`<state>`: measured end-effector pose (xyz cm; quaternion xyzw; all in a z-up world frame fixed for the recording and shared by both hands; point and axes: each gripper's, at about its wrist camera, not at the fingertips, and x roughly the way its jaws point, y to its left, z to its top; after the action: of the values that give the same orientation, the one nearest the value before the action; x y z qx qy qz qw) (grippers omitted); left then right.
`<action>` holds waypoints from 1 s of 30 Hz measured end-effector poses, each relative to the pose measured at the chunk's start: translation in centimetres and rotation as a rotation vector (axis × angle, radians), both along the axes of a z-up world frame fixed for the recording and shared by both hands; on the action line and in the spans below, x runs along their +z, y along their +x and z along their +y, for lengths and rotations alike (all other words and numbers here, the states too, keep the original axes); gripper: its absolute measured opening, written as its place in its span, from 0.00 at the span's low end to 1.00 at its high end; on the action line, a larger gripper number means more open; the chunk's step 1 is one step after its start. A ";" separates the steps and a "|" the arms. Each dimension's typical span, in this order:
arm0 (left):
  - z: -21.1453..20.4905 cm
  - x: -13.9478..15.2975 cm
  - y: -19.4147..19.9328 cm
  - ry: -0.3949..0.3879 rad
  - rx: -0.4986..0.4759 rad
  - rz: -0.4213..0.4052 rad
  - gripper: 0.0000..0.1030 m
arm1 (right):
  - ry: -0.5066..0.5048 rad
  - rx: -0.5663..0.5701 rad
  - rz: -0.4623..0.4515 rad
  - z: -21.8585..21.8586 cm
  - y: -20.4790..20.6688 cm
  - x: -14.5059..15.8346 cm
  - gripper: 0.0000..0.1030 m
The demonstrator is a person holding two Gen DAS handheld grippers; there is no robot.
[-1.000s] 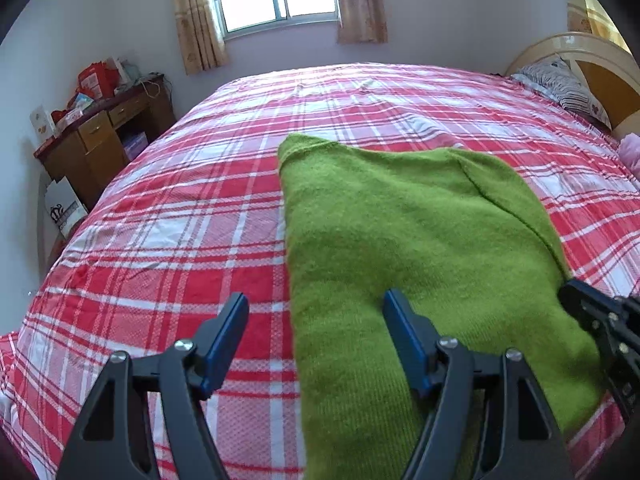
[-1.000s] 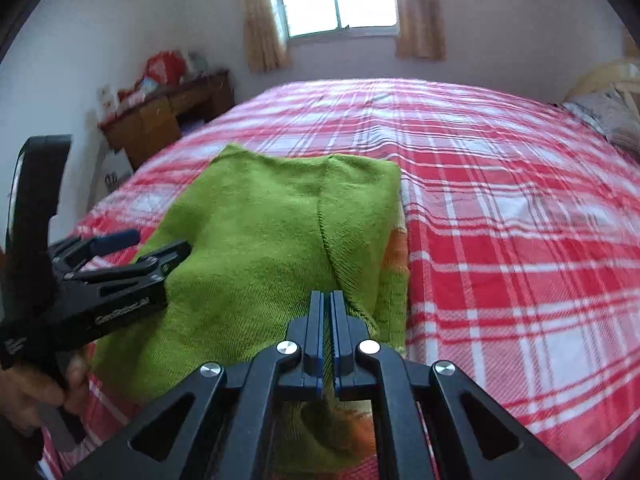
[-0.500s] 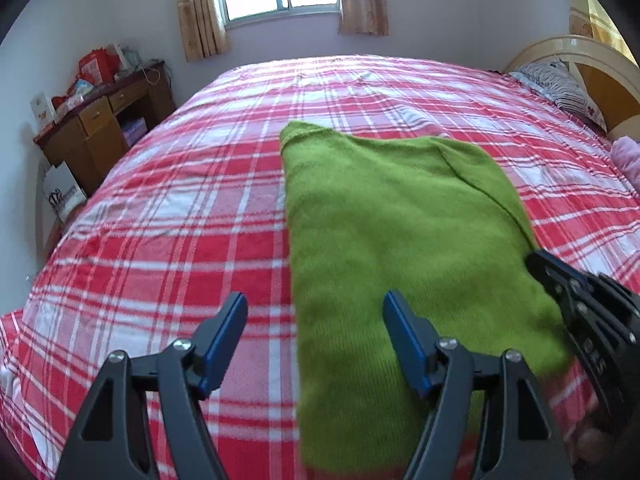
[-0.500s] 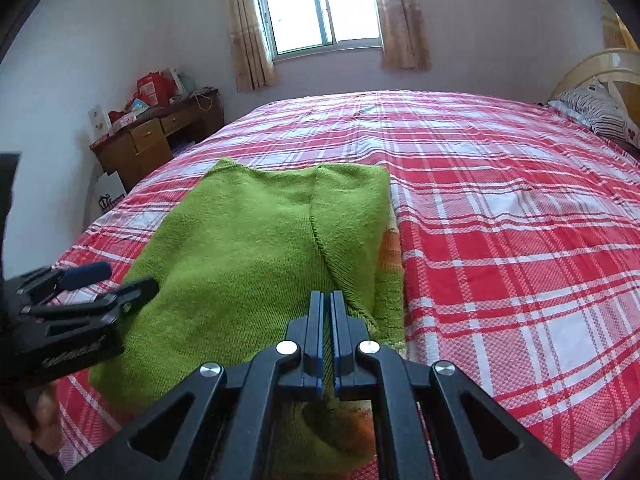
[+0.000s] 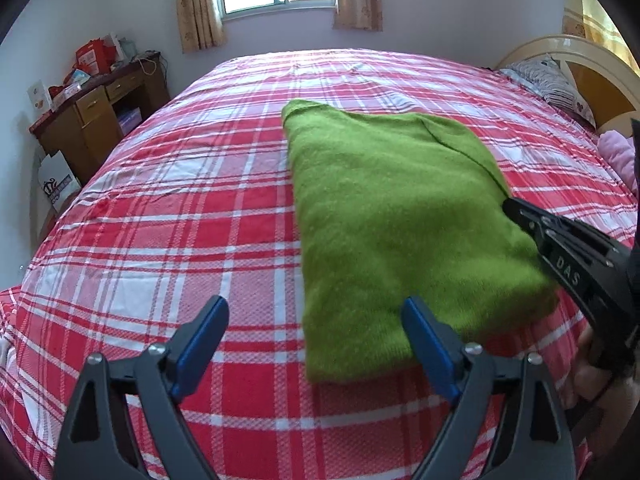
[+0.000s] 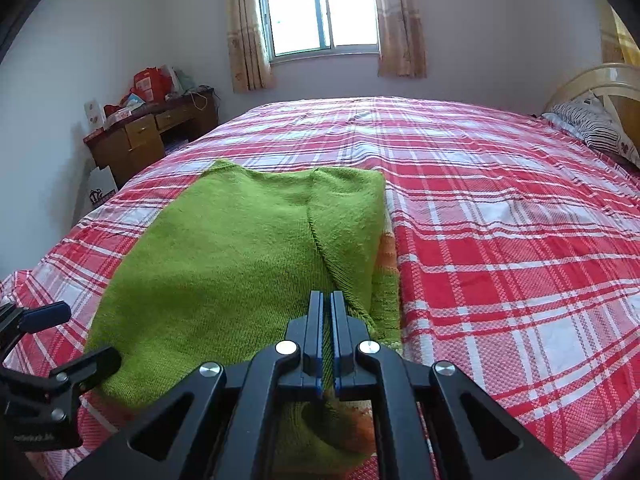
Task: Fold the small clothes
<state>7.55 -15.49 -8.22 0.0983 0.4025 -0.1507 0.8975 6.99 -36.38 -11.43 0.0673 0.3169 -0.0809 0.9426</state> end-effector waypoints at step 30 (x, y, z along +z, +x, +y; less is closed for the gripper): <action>4.4 0.8 -0.8 -0.045 0.142 -0.047 0.89 | -0.081 -0.022 0.021 1.1 0.5 0.2 0.03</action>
<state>6.77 -11.07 -7.39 0.0527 0.3840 -0.0936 0.9171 7.46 -35.29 -11.20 0.0319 0.3224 -0.1047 0.9403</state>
